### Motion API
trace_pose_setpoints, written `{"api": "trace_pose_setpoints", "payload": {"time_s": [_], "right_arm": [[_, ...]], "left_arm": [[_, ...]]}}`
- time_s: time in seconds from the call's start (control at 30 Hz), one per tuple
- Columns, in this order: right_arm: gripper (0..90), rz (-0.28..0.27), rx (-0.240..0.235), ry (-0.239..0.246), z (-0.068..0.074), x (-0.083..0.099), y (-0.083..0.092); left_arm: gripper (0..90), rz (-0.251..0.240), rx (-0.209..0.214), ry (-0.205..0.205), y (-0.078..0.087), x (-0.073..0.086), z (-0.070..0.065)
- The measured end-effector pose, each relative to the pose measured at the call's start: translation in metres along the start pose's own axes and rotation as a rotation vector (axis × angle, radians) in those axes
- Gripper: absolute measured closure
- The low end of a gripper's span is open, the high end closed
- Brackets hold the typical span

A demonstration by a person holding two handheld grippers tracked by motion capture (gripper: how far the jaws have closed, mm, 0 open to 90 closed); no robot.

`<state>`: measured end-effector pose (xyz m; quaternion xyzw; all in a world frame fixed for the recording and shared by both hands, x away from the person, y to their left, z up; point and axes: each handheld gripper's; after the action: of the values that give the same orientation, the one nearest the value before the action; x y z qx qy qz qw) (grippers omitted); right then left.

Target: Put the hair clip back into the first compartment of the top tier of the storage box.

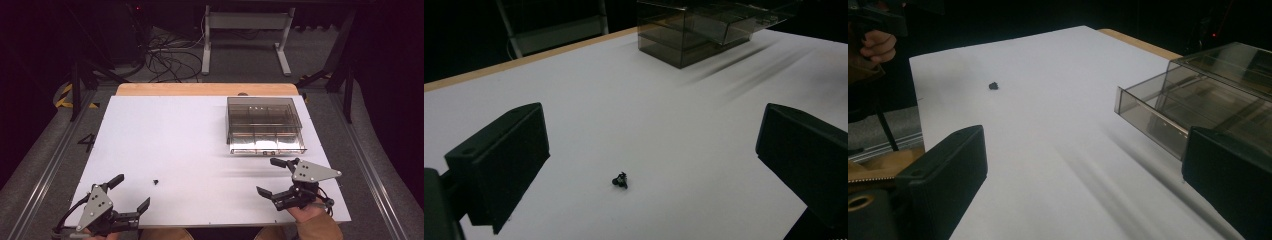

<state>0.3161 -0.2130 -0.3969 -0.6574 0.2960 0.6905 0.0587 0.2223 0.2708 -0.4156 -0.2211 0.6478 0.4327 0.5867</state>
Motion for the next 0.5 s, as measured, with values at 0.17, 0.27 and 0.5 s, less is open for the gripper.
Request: {"api": "trace_pose_setpoints", "payload": {"time_s": [0.17, 0.27, 0.5], "right_arm": [[5.0, 0.000, -0.024, 0.016, 0.003, -0.011, -0.012], [5.0, 0.000, -0.042, 0.024, 0.005, -0.016, -0.019], [5.0, 0.008, -0.066, 0.045, 0.009, -0.027, -0.030]], "left_arm": [[1.6, 0.004, 0.001, 0.001, 0.000, 0.000, 0.000], [1.6, 0.003, 0.002, 0.005, 0.000, 0.000, 0.000], [1.6, -0.001, 0.000, 0.012, 0.000, 0.000, 0.000]]}}
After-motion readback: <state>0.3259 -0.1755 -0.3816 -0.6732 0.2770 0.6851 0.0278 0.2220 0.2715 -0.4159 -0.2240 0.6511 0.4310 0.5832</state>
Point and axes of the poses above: each handheld gripper's, and its own axes: y roughly backward along the jaws, x roughly out of its underside, z roughly to its left
